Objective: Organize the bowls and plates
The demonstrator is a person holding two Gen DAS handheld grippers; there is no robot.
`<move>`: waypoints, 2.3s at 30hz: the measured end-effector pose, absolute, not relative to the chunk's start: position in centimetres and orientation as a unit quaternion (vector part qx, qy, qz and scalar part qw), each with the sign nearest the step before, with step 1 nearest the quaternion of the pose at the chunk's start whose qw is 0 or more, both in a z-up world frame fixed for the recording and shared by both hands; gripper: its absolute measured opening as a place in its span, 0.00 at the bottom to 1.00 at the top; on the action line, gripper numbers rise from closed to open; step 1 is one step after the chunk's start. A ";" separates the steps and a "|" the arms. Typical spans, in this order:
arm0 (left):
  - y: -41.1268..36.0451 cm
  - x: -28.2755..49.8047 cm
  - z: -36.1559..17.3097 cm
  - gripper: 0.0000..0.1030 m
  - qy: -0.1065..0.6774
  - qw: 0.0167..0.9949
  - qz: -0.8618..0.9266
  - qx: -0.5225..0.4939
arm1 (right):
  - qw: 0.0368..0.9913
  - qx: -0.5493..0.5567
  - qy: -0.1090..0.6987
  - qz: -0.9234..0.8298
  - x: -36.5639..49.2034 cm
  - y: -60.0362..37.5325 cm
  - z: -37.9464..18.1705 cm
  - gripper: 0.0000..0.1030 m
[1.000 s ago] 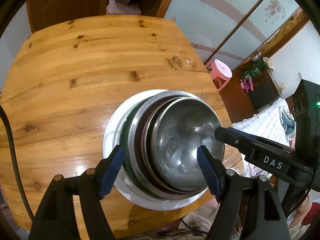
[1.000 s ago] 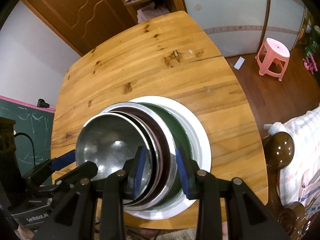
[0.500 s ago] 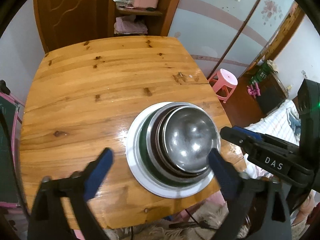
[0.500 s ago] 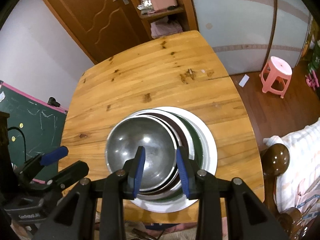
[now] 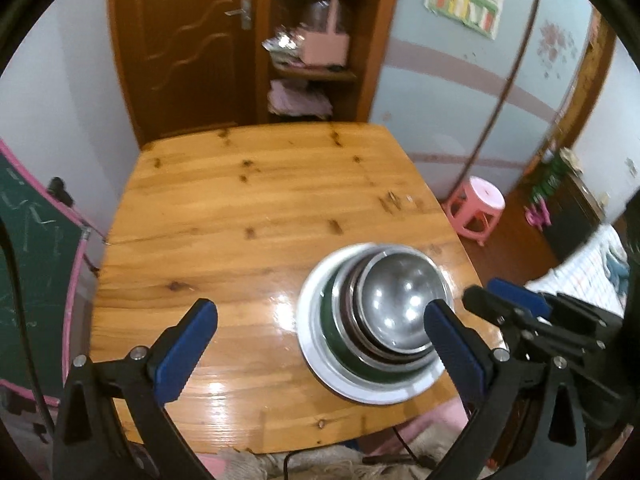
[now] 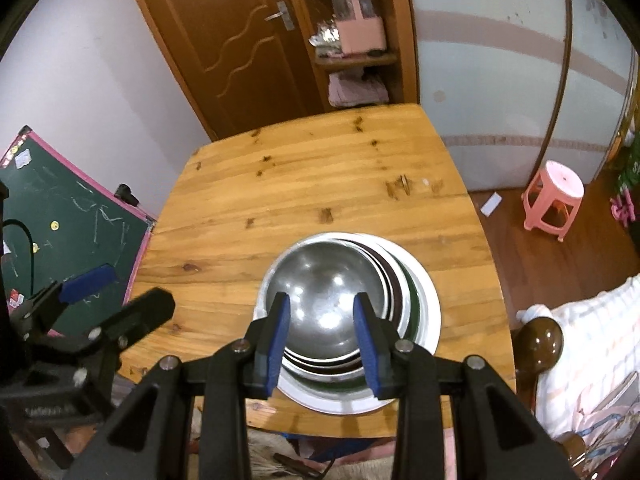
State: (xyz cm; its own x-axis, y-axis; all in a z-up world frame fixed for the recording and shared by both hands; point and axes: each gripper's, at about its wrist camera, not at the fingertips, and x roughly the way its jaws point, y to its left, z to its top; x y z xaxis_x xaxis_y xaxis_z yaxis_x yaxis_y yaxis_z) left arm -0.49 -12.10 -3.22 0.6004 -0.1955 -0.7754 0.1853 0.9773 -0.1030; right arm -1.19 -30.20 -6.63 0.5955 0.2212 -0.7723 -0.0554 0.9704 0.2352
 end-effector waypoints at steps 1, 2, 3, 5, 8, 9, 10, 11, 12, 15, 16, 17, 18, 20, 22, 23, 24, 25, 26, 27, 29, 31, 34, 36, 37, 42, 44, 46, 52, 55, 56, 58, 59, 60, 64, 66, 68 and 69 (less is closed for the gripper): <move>-12.0 -0.7 -2.8 0.99 0.430 0.897 -0.101 -0.006 | 0.890 0.093 0.439 0.080 -1.4 -30.1 -6.3 0.32; -12.0 -0.9 -2.2 0.99 0.424 0.901 -0.093 -0.006 | 0.892 0.091 0.435 0.081 -1.5 -30.0 -5.8 0.32; -11.9 -1.1 -1.7 0.99 0.418 0.904 -0.088 -0.006 | 0.895 0.090 0.430 0.082 -1.7 -29.9 -5.3 0.32; -11.8 -1.5 -0.6 0.99 0.403 0.912 -0.077 -0.006 | 0.901 0.084 0.418 0.084 -2.1 -29.6 -4.3 0.34; -11.8 -2.2 0.8 0.99 0.379 0.924 -0.053 0.002 | 0.912 0.078 0.396 0.075 -2.7 -29.5 -3.0 0.47; -11.8 -2.4 1.2 0.99 0.375 0.926 -0.048 0.003 | 0.914 0.077 0.391 0.074 -2.9 -29.4 -2.7 0.48; -11.8 -2.5 1.5 0.99 0.372 0.927 -0.044 0.003 | 0.916 0.077 0.387 0.074 -3.0 -29.5 -2.4 0.48; -11.8 -2.6 1.8 0.99 0.370 0.928 -0.042 0.000 | 0.917 0.078 0.384 0.073 -3.2 -29.5 -2.1 0.48; -11.7 -2.6 1.9 0.99 0.370 0.928 -0.040 -0.002 | 0.918 0.078 0.382 0.072 -3.3 -29.5 -1.9 0.48; -11.7 -2.7 2.1 0.99 0.372 0.927 -0.039 -0.010 | 0.922 0.075 0.373 0.066 -3.7 -29.6 -1.3 0.48; -11.7 -2.9 2.2 0.99 0.370 0.928 -0.039 -0.010 | 0.924 0.073 0.371 0.064 -3.9 -29.6 -1.1 0.48; -11.8 -3.0 2.2 0.99 0.368 0.929 -0.036 -0.007 | 0.925 0.071 0.368 0.062 -4.0 -29.6 -1.0 0.48; -11.9 -3.2 2.3 0.99 0.364 0.931 -0.032 -0.003 | 0.926 0.069 0.366 0.060 -4.2 -29.6 -0.8 0.48; -12.2 -3.5 2.4 0.99 0.357 0.934 -0.028 0.001 | 0.928 0.067 0.363 0.059 -4.4 -29.5 -0.7 0.48; -12.4 -4.0 2.7 0.99 0.349 0.937 -0.021 0.006 | 0.928 0.067 0.363 0.057 -4.6 -29.5 -0.7 0.48; -12.5 -4.1 2.8 0.99 0.346 0.938 -0.018 0.009 | 0.928 0.066 0.363 0.057 -4.6 -29.5 -0.8 0.48; -12.6 -4.3 2.9 0.99 0.343 0.939 -0.015 0.012 | 0.927 0.066 0.364 0.056 -4.7 -29.5 -0.8 0.49; -12.7 -4.4 2.9 0.99 0.342 0.940 -0.012 0.014 | 0.927 0.067 0.364 0.055 -4.7 -29.4 -0.8 0.49; -12.7 -4.4 2.9 0.99 0.341 0.940 -0.011 0.015 | 0.927 0.067 0.365 0.055 -4.5 -29.5 -0.8 0.49; -12.7 -4.6 2.9 0.99 0.340 0.940 -0.011 0.014 | 0.927 0.067 0.365 0.054 -4.5 -29.5 -0.8 0.49; -12.7 -4.6 2.9 0.99 0.341 0.940 -0.012 0.013 | 0.928 0.066 0.364 0.052 -4.5 -29.5 -0.7 0.49; -12.7 -4.6 2.9 0.99 0.341 0.940 -0.011 0.015 | 0.928 0.063 0.364 0.049 -4.5 -29.4 -0.7 0.49; -12.9 -4.7 2.8 0.99 0.345 0.938 -0.001 0.014 | 0.928 0.062 0.363 0.048 -4.6 -29.2 -0.7 0.49; -13.0 -4.7 2.6 0.99 0.349 0.937 0.004 0.013 | 0.929 0.059 0.362 0.046 -4.6 -29.2 -0.7 0.49; -13.0 -4.7 2.5 0.99 0.350 0.937 0.005 0.012 | 0.930 0.058 0.360 0.046 -4.7 -29.2 -0.7 0.49; -13.0 -4.8 2.4 0.99 0.349 0.937 0.007 0.011 | 0.932 0.052 0.357 0.042 -4.9 -29.2 -0.6 0.49; -12.9 -4.7 2.5 0.99 0.350 0.937 0.009 0.011 | 0.932 0.050 0.357 0.042 -4.9 -29.1 -0.5 0.49; -12.9 -4.6 2.4 0.99 0.352 0.936 0.011 0.012 | 0.932 0.050 0.357 0.042 -4.9 -29.1 -0.5 0.49; -12.8 -4.5 2.3 0.99 0.357 0.934 0.017 0.014 | 0.933 0.048 0.354 0.040 -5.0 -28.9 -0.3 0.49; -12.8 -4.5 2.3 0.99 0.357 0.934 0.018 0.014 | 0.933 0.047 0.353 0.040 -5.0 -28.8 -0.3 0.49; -12.8 -4.5 2.3 0.99 0.357 0.934 0.018 0.014 | 0.934 0.046 0.353 0.039 -5.0 -28.8 -0.3 0.49; -12.8 -4.4 2.3 0.99 0.358 0.933 0.020 0.016 | 0.934 0.045 0.352 0.038 -4.9 -28.8 -0.2 0.49; -12.8 -4.4 2.3 0.99 0.359 0.933 0.021 0.017 | 0.934 0.044 0.352 0.038 -4.9 -28.8 -0.2 0.49; -12.7 -4.4 2.3 0.99 0.359 0.933 0.021 0.017 | 0.934 0.044 0.352 0.037 -4.9 -28.7 -0.1 0.49; -12.7 -4.4 2.3 0.99 0.358 0.933 0.022 0.017 | 0.935 0.043 0.351 0.037 -4.9 -28.6 0.1 0.49; -12.6 -4.4 2.3 0.99 0.357 0.934 0.023 0.017 | 0.935 0.043 0.350 0.037 -4.9 -28.6 0.1 0.49; -12.6 -4.3 2.3 0.99 0.357 0.934 0.023 0.016 | 0.935 0.043 0.349 0.038 -5.0 -28.6 0.2 0.49; -12.5 -4.3 2.3 0.99 0.357 0.934 0.023 0.016 | 0.935 0.043 0.349 0.038 -5.0 -28.5 0.2 0.49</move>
